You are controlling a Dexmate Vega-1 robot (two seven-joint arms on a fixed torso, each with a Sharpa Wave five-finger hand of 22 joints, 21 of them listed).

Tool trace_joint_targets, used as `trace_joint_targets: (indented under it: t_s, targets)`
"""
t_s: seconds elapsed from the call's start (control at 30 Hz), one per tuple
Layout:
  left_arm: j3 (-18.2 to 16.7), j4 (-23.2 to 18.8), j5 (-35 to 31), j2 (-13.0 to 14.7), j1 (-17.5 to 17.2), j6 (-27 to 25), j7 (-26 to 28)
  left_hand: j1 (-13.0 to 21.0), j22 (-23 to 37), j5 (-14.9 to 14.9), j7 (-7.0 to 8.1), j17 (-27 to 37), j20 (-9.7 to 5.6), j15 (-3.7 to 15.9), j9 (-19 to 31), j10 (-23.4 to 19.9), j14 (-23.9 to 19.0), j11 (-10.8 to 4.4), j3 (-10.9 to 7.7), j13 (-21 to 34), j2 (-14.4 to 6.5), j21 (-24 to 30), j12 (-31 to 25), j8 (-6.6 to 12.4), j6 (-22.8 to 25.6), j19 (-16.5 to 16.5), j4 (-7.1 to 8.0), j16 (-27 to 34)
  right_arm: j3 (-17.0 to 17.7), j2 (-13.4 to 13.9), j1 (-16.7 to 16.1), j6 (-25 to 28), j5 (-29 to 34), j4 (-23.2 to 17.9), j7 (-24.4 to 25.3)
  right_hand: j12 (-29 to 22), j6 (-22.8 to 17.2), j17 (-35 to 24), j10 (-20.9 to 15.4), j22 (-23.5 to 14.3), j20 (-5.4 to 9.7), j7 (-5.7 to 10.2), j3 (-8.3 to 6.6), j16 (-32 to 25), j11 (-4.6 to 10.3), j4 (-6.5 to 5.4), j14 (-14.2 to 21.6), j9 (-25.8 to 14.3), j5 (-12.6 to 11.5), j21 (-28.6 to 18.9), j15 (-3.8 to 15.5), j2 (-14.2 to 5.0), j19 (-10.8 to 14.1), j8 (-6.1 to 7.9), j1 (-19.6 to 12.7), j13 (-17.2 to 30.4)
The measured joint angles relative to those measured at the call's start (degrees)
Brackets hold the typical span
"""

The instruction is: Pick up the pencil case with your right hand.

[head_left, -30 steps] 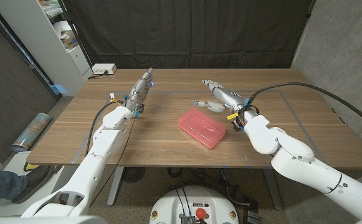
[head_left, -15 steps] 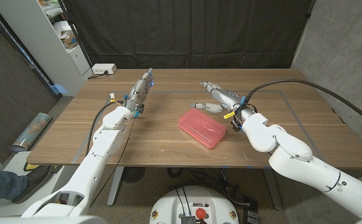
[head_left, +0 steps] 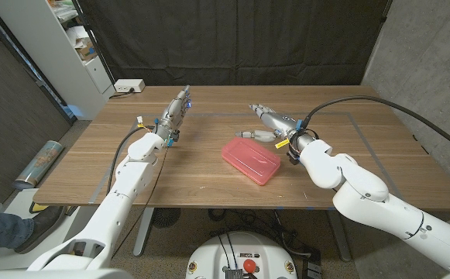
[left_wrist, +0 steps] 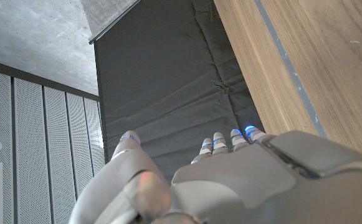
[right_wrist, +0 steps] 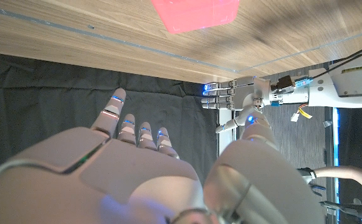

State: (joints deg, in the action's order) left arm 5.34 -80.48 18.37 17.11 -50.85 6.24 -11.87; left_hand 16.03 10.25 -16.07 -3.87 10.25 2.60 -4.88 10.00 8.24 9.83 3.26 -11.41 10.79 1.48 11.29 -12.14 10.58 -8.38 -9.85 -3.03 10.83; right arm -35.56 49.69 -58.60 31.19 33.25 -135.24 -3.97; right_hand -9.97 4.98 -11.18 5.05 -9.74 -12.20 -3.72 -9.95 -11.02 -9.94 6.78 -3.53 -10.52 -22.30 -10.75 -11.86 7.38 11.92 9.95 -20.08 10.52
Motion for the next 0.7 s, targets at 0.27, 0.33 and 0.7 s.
trace_joint_targets:
  t_s: [0.27, 0.33, 0.7]
  targets:
    - [0.24, -0.43, -0.09, -0.08, -0.28, -0.18, 0.24, 0.00, 0.00, 0.00, 0.00, 0.00, 0.00, -0.54, 0.00, 0.00, 0.07, 0.00, 0.00, 0.00, 0.00, 0.00, 0.00, 0.00, 0.00, 0.00, 0.00, 0.00, -1.48, 0.06, 0.01, 2.31, 1.87, -1.05, -1.25, 0.00, 0.96, 0.00, 0.71, 0.00, 0.00, 0.20, 0.41, 0.00, -0.11, -0.04, -0.20, 0.00, -0.04, 0.00, -0.02, 0.00, 0.00, 0.01, 0.00, 0.00]
    - [0.30, -0.55, -0.11, -0.08, -0.39, -0.33, 0.28, 0.00, 0.00, 0.00, 0.00, 0.00, 0.00, -0.76, 0.00, -0.14, -0.15, 0.13, 0.00, 0.00, 0.00, 0.00, 0.00, 0.00, 0.00, 0.00, 0.00, 0.00, -1.89, 0.00, 0.04, 2.85, 2.45, -1.22, -1.48, 0.00, 1.09, 0.00, 0.72, 0.00, 0.00, 0.12, 0.46, 0.00, -0.10, 0.01, -0.39, 0.00, -0.46, 0.00, -0.21, 0.00, 0.00, 0.01, 0.00, 0.00]
    - [0.37, -1.22, -0.08, 0.07, -0.96, -0.38, 0.33, 0.00, 0.00, 0.00, 0.00, 0.00, -0.01, -1.01, 0.00, -0.12, 0.11, 0.75, 0.14, 0.00, 0.00, 0.00, 0.00, 0.00, 0.00, 0.00, -0.14, 0.00, -4.28, -0.76, 0.16, 5.41, 6.39, -2.11, -3.39, 0.00, 2.64, 0.00, 1.53, -0.28, -0.21, -0.16, 0.94, 0.00, -0.29, 0.01, -1.41, 0.00, -0.45, 0.00, 0.00, 0.32, -0.22, 0.02, -0.33, 0.00]
